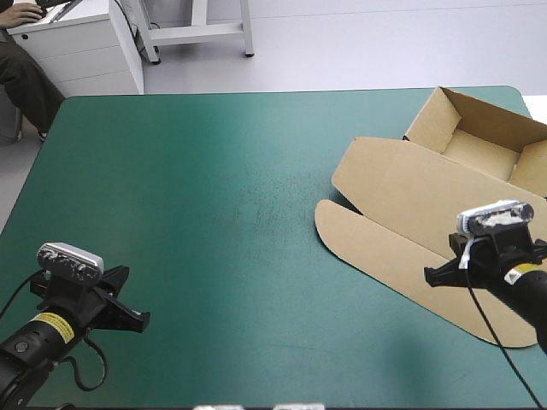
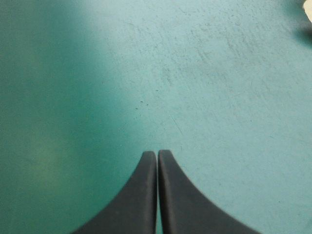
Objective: Fold the box
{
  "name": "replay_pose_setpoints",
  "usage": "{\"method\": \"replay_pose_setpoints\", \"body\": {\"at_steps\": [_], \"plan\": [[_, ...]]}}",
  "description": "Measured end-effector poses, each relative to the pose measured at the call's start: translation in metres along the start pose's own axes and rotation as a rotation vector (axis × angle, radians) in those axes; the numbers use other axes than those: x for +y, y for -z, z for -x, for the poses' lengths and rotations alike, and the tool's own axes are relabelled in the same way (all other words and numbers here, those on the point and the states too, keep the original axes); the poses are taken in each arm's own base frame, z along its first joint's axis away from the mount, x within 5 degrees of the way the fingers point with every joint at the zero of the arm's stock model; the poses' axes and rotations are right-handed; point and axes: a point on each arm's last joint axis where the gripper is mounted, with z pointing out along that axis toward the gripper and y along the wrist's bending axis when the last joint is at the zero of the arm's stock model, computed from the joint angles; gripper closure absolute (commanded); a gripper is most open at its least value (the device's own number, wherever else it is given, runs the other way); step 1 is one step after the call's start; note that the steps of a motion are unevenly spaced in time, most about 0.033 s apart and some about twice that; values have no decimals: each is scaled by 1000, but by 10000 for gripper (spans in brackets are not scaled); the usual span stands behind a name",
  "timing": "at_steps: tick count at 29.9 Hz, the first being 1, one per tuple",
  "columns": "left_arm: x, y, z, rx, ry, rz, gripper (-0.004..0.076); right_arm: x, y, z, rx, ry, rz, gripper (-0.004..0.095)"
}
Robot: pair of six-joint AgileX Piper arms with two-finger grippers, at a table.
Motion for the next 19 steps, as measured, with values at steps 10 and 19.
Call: {"method": "replay_pose_setpoints", "body": {"at_steps": [10,19], "plan": [[-2,-12,-13,-5,-7,-11,734,14,22,-52,-122,-14,-16,927],[-1,-4,-34,-115,-2,-26,734,22,41,-77,-232,-3,-34,927]]}}
